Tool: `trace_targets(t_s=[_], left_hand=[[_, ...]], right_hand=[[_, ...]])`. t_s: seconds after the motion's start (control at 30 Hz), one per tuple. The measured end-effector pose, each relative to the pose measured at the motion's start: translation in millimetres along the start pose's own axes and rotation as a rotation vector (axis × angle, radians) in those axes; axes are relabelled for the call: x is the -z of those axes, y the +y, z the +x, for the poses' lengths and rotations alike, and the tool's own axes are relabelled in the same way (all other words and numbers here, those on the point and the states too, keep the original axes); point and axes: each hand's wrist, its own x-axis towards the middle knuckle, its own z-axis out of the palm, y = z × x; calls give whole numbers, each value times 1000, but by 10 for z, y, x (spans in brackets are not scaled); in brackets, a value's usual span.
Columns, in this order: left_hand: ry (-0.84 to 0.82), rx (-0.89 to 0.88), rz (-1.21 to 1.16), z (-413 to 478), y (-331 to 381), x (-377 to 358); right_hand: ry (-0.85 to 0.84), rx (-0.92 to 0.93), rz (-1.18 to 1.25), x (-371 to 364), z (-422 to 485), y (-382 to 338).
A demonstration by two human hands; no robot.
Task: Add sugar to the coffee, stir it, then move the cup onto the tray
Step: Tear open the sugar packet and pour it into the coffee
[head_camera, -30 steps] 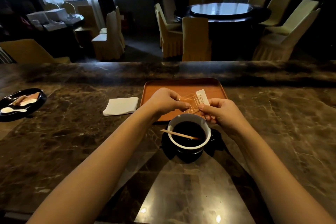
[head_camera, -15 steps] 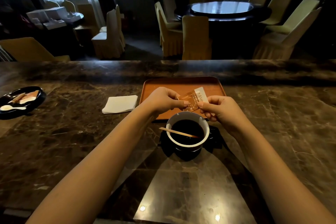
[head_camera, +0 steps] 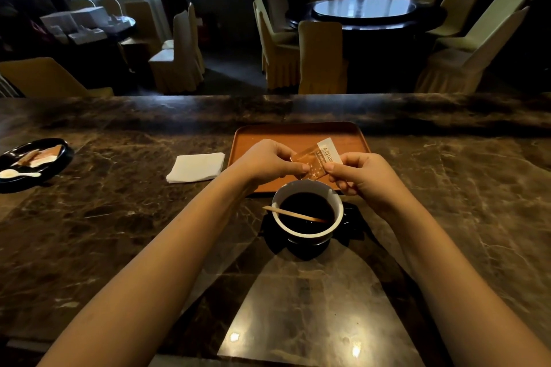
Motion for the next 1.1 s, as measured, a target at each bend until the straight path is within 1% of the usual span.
trace_targets(t_s=[0.2,0.43,0.8,1.1], left_hand=[[9,-1,15,2,4,-3],[-24,-23,17,-32,-39,32],[14,-45,-37,-16,-68,12],[33,-29,-42,0,-86,-12]], right_hand=[[-50,23,9,-17,-24,-53],[13,61,-77,-58,-36,-46],[0,45,-58,-56,-39,-74],[24,103,-177,-94,-31,-63]])
